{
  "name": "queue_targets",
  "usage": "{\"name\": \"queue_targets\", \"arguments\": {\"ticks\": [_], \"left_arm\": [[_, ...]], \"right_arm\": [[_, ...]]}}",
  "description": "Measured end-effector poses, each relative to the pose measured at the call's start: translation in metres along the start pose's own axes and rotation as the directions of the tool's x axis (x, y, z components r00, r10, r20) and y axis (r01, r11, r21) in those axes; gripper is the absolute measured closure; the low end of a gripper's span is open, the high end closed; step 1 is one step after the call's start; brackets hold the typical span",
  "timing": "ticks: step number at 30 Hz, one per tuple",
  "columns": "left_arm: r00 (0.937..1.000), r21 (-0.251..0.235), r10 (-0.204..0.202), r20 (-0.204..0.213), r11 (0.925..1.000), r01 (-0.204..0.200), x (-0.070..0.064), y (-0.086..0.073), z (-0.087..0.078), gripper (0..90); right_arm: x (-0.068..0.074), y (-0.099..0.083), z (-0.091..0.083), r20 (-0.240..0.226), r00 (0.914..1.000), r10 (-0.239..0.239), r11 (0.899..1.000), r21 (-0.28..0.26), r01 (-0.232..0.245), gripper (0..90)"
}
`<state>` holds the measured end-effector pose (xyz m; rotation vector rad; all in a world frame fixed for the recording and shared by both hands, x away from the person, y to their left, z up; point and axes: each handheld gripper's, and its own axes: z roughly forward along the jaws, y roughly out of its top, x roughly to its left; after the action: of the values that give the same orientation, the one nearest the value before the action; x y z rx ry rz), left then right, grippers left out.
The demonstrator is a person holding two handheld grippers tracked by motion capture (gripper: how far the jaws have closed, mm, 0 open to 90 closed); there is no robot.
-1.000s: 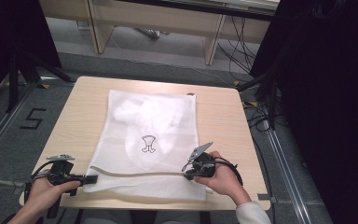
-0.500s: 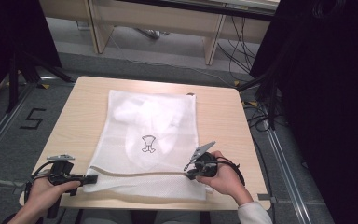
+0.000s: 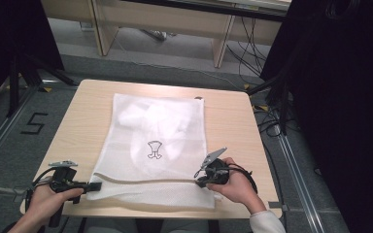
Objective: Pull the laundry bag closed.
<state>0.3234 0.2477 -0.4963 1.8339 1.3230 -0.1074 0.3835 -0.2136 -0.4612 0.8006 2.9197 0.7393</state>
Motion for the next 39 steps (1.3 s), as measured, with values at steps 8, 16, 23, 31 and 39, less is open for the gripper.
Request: {"name": "queue_targets", "arguments": {"ticks": [8, 16, 23, 31, 39], "left_arm": [[1.0000, 0.000, -0.003, -0.003, 1.0000, 0.003, 0.000, 0.000, 0.000, 85.5], [1.0000, -0.001, -0.005, 0.001, 1.0000, 0.005, 0.000, 0.000, 0.000, 85.5], [1.0000, -0.003, -0.006, 0.004, 1.0000, 0.006, 0.000, 0.000, 0.000, 85.5], [1.0000, -0.001, -0.007, 0.004, 1.0000, 0.007, 0.000, 0.000, 0.000, 85.5], [0.9998, -0.002, -0.015, 0.011, 0.9999, 0.015, 0.000, 0.000, 0.001, 85.5]], "right_arm": [[-0.003, -0.005, -0.003, -0.004, 1.0000, 0.005, 1.000, -0.001, -0.005, 82.7], [-0.008, -0.013, -0.006, -0.008, 0.9998, 0.017, 1.000, 0.002, -0.016, 82.7], [-0.012, -0.018, -0.009, -0.002, 0.9994, 0.035, 0.999, -0.003, -0.035, 82.7], [-0.014, -0.024, -0.012, -0.005, 0.9960, 0.089, 0.996, 0.023, -0.089, 82.7], [-0.018, -0.028, -0.012, -0.009, 0.9961, 0.088, 0.996, 0.027, -0.088, 82.7]]}}
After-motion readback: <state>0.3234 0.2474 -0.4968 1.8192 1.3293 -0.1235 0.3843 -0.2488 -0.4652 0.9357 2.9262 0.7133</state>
